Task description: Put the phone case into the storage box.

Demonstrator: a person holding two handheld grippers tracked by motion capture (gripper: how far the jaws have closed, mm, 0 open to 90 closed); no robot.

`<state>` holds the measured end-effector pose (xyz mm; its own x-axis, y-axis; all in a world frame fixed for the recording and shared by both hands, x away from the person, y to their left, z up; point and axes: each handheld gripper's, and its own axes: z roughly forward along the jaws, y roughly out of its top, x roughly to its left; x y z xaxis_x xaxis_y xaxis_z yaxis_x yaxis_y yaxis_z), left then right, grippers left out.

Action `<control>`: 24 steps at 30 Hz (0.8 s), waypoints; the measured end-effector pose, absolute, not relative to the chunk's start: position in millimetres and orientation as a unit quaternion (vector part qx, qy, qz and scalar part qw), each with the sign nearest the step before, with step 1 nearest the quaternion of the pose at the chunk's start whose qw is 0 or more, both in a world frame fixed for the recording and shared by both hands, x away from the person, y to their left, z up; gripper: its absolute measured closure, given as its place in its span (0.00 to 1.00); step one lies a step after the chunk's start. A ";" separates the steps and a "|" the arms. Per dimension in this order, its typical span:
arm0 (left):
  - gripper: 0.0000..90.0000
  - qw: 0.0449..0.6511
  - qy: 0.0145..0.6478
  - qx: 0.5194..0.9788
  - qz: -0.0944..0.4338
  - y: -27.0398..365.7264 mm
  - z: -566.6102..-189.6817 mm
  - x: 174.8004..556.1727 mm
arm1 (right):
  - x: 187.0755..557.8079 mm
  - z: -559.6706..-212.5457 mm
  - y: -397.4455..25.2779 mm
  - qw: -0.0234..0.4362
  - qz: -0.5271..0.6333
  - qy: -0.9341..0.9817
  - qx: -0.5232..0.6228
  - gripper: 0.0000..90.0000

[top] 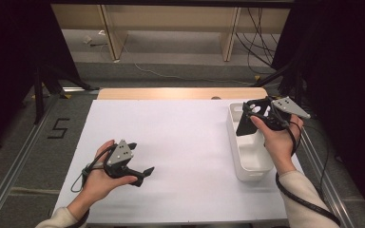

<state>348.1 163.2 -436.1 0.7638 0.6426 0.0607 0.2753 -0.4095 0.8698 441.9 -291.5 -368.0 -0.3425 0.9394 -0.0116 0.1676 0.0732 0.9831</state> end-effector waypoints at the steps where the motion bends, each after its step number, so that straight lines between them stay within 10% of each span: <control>1: 0.00 0.465 0.281 0.816 0.197 163.1 -436.1 348.1 | 442.6 -368.1 -291.1 0.369 0.521 0.633 0.438 0.17; 24: 0.00 0.465 0.280 0.816 0.197 163.0 -436.1 348.2 | 461.6 -362.8 -285.6 0.368 0.512 0.642 0.435 0.17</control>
<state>348.2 163.0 -436.1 0.7653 0.6408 0.0602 0.2746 -0.4098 0.8699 461.6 -285.6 -362.8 -0.3496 0.9365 -0.0267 0.1820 0.0958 0.9786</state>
